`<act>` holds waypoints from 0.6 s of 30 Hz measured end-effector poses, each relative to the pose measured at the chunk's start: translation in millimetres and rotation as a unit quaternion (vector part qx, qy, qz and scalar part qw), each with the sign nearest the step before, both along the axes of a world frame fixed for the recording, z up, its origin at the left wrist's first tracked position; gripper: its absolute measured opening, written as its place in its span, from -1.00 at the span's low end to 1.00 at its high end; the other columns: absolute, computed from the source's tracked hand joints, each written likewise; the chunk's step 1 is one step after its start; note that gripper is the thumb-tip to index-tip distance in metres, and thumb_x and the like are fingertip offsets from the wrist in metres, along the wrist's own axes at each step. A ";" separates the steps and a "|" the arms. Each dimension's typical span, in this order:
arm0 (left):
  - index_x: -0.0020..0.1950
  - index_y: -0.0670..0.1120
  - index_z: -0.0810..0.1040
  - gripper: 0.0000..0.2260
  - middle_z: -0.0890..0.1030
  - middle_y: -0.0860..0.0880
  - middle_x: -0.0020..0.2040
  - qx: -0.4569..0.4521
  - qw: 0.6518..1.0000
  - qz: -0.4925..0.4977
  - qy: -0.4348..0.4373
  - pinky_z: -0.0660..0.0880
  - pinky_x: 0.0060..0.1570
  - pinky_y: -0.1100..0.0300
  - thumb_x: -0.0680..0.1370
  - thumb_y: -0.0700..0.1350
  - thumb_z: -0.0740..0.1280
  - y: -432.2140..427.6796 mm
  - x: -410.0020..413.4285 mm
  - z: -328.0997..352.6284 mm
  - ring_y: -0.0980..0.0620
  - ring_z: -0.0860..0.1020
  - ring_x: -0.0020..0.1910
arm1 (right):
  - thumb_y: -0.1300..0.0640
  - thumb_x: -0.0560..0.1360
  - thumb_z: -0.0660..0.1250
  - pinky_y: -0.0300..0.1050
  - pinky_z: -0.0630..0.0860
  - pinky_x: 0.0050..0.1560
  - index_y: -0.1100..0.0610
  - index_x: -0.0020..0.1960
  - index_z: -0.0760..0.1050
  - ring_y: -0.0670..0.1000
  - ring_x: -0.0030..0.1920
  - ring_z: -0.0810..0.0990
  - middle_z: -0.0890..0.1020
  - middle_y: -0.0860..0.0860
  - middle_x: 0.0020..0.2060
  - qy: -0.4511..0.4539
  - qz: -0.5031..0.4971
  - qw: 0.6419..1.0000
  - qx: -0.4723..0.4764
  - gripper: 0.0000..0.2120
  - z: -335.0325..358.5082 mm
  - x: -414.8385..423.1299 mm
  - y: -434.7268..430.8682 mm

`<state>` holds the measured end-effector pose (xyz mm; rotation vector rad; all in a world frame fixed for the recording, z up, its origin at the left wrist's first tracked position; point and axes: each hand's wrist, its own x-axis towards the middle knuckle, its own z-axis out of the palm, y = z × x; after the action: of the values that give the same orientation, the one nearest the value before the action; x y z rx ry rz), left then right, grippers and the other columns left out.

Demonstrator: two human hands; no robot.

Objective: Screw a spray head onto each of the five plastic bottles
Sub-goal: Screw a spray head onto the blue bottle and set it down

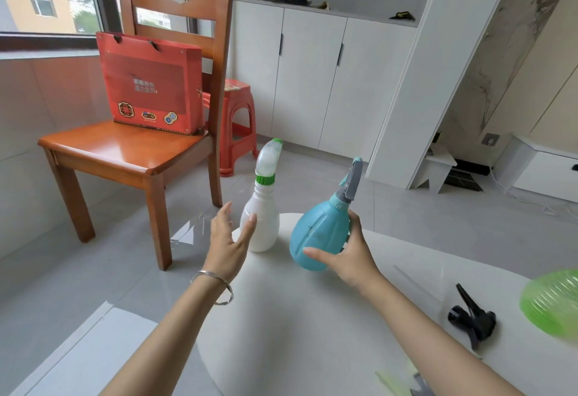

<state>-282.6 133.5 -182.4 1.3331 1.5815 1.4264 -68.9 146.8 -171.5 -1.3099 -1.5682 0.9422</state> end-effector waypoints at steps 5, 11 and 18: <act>0.53 -0.12 0.00 -0.27 0.17 -0.16 0.51 -0.029 0.999 -0.029 0.009 0.18 0.45 -0.06 0.52 -0.01 0.35 16.9 1.5 -26.2 -0.07 0.20 0.48 | 0.06 0.16 0.60 -0.02 0.39 0.31 -0.12 0.33 0.18 -0.07 0.29 0.38 0.39 -0.09 0.29 -0.073 0.000 0.997 0.024 -0.12 -22.2 -15.8 21.1; 0.52 -0.11 0.07 -0.30 0.24 -0.11 0.48 -0.008 0.999 -0.032 0.024 0.18 0.46 -0.03 0.50 0.00 0.37 32.7 4.7 -35.5 -0.03 0.21 0.47 | 0.03 0.14 0.60 0.04 0.39 0.32 -0.06 0.37 0.17 -0.04 0.31 0.37 0.37 -0.07 0.31 -0.069 -0.010 0.997 0.026 -0.07 -34.5 -24.2 36.2; 0.50 -0.12 0.12 -0.35 0.28 -0.11 0.46 0.009 0.998 -0.031 0.053 0.22 0.43 -0.06 0.52 -0.01 0.35 40.8 7.8 -38.0 -0.06 0.25 0.44 | 0.11 0.18 0.61 0.06 0.43 0.29 -0.14 0.33 0.17 -0.06 0.28 0.39 0.38 -0.12 0.27 -0.042 0.019 0.999 0.024 -0.12 -38.3 -22.7 41.6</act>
<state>-274.9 174.3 -220.4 1.4763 1.5838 1.3558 -91.6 188.4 -209.9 -1.3048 -1.6763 0.8763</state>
